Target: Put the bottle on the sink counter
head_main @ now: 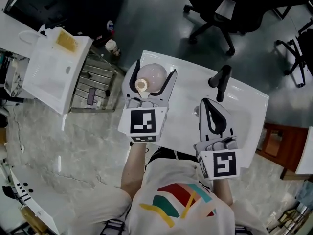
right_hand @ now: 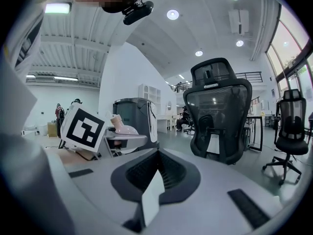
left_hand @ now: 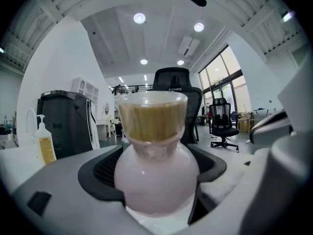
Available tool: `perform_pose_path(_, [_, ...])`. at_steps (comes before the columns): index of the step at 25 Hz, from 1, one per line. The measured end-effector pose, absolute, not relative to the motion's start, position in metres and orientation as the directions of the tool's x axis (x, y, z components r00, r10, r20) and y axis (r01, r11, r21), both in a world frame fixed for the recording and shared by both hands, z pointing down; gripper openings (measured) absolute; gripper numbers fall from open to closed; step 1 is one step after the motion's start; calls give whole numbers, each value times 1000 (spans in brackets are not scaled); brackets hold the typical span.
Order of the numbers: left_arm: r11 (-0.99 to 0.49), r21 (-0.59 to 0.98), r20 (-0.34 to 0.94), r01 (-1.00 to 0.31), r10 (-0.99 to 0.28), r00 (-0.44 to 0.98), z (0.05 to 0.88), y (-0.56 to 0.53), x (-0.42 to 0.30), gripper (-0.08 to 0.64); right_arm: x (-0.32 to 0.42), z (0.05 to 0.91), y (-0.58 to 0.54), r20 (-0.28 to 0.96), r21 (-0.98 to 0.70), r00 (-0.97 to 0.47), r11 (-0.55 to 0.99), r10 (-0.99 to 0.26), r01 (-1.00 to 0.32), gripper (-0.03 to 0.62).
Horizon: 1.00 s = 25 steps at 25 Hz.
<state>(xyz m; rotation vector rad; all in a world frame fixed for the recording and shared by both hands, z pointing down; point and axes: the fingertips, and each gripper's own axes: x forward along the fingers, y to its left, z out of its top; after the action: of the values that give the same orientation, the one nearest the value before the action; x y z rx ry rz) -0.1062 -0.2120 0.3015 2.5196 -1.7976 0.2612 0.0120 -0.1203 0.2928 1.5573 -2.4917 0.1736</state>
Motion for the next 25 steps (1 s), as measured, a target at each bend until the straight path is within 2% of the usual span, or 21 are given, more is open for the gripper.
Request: perform_pose_path(25, [-315,-75,313,-946,-908,278,391,-270,-132,399,6,351,-125,400,6,-379,415,-835,-910,11])
